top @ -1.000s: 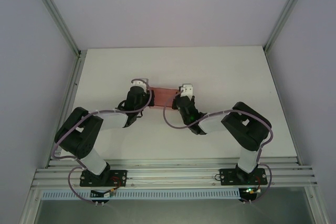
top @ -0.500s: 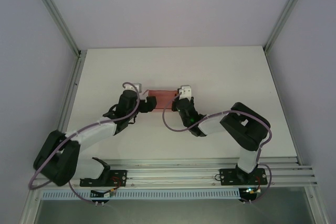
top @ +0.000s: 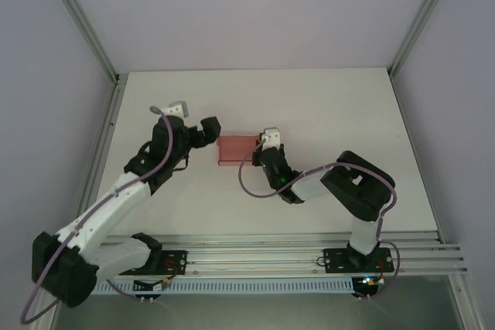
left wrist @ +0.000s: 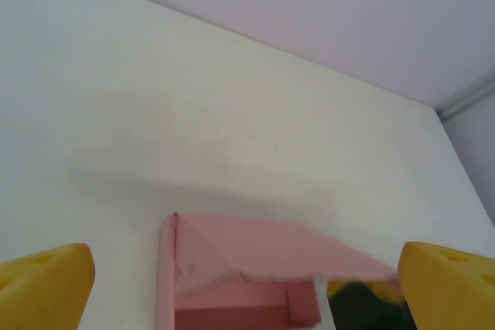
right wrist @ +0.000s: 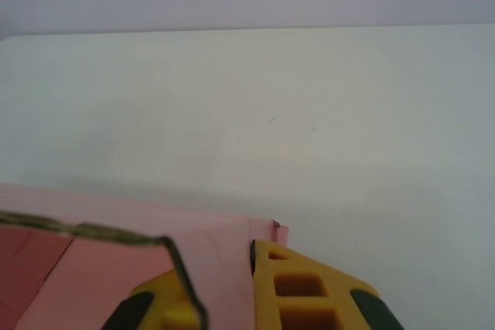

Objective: Assemble paper box

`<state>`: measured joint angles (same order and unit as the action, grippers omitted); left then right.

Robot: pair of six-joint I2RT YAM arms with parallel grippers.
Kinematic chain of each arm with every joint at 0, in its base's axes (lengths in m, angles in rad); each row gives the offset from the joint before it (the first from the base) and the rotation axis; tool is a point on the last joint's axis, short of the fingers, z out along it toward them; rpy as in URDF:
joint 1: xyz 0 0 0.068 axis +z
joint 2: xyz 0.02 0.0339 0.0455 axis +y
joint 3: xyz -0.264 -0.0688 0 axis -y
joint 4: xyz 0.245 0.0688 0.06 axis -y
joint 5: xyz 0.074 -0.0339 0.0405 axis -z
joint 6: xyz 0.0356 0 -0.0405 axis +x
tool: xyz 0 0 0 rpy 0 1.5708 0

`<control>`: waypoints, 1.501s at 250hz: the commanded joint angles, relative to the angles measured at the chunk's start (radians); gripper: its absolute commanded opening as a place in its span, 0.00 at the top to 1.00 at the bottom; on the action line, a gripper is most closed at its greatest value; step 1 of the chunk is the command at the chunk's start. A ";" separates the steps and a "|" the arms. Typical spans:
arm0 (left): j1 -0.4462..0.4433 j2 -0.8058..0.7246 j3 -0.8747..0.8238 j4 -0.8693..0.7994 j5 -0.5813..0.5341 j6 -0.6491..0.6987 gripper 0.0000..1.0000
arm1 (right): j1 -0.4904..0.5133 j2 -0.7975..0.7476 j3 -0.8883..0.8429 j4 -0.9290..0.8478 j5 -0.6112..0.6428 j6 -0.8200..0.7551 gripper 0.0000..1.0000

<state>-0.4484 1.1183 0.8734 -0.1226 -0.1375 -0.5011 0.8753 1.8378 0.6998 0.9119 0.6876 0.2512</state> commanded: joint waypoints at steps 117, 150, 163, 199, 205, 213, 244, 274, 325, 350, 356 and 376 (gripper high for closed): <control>0.108 0.457 0.007 0.197 0.288 -0.122 0.09 | 0.013 0.062 -0.067 -0.038 -0.097 -0.014 0.89; 0.107 0.506 -0.013 0.235 0.333 -0.121 0.23 | 0.014 0.037 -0.069 -0.078 -0.111 -0.012 0.86; 0.107 0.520 -0.021 0.235 0.334 -0.120 0.29 | 0.014 0.018 -0.075 -0.095 -0.117 -0.005 0.84; 0.107 0.544 -0.056 0.236 0.334 -0.115 0.41 | 0.014 -0.053 -0.091 -0.160 -0.126 0.035 0.77; 0.107 0.546 -0.063 0.237 0.332 -0.114 0.41 | 0.014 -0.067 -0.092 -0.181 -0.132 0.045 0.75; 0.106 0.548 -0.073 0.238 0.328 -0.112 0.43 | 0.014 -0.088 -0.094 -0.215 -0.138 0.056 0.74; 0.107 0.558 -0.113 0.270 0.333 -0.107 0.50 | 0.014 -0.162 -0.104 -0.323 -0.151 0.100 0.67; 0.107 0.580 -0.134 0.297 0.359 -0.107 0.52 | 0.014 -0.242 -0.105 -0.433 -0.226 0.085 0.53; 0.107 0.613 -0.140 0.315 0.398 -0.090 0.54 | 0.014 -0.382 -0.161 -0.531 -0.361 0.096 0.21; 0.106 0.615 -0.147 0.340 0.421 -0.085 0.56 | 0.013 -0.450 -0.184 -0.558 -0.341 0.119 0.09; 0.105 0.615 -0.149 0.342 0.421 -0.082 0.56 | 0.012 -0.465 -0.183 -0.571 -0.327 0.127 0.06; 0.105 0.615 -0.148 0.330 0.414 -0.067 0.57 | -0.007 -0.500 -0.155 -0.615 -0.319 0.130 0.00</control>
<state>-0.3424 1.7004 0.7597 0.2779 0.2626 -0.6090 0.8837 1.3918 0.5240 0.3698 0.3725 0.3523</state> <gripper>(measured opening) 0.439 0.984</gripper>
